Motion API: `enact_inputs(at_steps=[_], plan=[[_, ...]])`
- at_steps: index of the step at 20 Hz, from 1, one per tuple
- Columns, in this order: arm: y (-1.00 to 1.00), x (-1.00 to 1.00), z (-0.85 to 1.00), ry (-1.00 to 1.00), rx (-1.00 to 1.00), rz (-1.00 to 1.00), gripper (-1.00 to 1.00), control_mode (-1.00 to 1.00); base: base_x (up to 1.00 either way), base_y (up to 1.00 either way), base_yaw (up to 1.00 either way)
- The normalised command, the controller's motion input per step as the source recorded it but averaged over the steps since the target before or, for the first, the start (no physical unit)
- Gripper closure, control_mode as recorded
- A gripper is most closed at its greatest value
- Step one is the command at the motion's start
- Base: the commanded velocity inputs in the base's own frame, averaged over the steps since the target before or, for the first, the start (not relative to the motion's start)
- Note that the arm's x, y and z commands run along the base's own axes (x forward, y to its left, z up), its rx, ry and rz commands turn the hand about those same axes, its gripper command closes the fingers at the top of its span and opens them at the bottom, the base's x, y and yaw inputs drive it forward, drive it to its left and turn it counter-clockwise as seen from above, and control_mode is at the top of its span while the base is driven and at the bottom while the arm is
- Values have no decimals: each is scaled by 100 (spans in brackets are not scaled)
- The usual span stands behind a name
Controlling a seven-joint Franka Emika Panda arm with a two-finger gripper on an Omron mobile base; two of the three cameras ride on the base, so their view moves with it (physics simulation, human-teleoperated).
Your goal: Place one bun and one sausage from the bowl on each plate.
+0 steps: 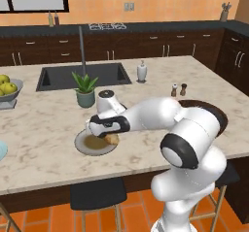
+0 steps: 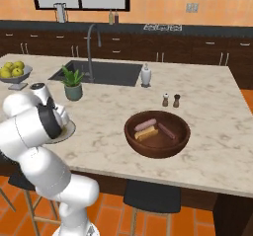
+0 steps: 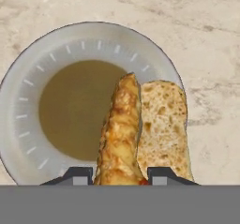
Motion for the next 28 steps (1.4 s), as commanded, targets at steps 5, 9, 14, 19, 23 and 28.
enact_inputs(at_steps=[5, 9, 14, 19, 23, 28], plan=[[-3, 37, -10, 2, 1, 0, 100, -100, 0, 0, 0], [0, 3, -27, 0, 0, 0, -100, -100, 0, 0, 0], [0, 0, 0, 0, 0, 0, -100, -100, 0, 0, 0], [-10, -7, 16, -4, 0, 0, -100, -100, 0, 0, 0], [-48, -22, 57, -3, 0, 0, -100, -100, 0, 0, 0], [-82, -7, 57, 0, 0, -1, -100, -100, 0, 0, 0]])
